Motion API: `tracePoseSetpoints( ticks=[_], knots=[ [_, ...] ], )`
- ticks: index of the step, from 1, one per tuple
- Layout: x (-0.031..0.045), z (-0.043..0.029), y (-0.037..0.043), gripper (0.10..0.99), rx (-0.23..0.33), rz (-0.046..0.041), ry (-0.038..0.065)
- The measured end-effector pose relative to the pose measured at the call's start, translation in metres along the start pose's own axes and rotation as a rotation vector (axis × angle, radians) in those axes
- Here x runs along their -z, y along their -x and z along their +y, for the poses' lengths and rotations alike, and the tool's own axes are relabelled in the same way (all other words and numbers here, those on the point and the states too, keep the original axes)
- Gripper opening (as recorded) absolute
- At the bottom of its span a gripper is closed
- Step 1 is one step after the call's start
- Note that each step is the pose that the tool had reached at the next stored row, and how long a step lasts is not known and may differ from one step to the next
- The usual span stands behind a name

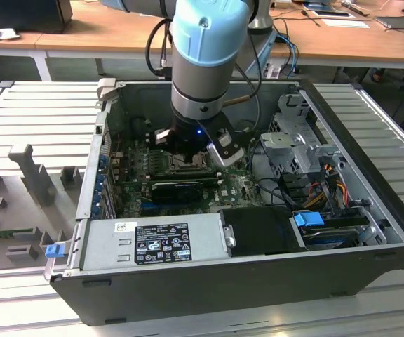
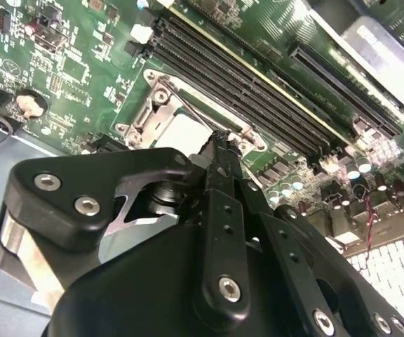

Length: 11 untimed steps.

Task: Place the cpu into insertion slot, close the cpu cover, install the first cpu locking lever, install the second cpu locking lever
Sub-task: 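Install the second cpu locking lever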

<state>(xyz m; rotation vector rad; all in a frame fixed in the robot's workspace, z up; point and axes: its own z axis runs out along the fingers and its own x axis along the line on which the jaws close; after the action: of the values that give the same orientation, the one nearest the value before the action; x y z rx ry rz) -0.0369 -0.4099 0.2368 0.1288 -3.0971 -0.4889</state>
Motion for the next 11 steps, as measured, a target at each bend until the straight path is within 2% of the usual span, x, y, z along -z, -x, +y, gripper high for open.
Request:
tracePoseSetpoints(
  ticks=[3, 7, 11],
  knots=[
    [-0.0017, -0.0039, -0.0029, 0.106, 0.0, -0.0002, 0.001],
    [-0.0043, -0.0026, -0.0291, 0.106, 0.001, -0.0002, 0.005],
    [-0.0068, -0.0027, -0.0373, 0.106, 0.001, -0.0001, 0.005]
  ],
)
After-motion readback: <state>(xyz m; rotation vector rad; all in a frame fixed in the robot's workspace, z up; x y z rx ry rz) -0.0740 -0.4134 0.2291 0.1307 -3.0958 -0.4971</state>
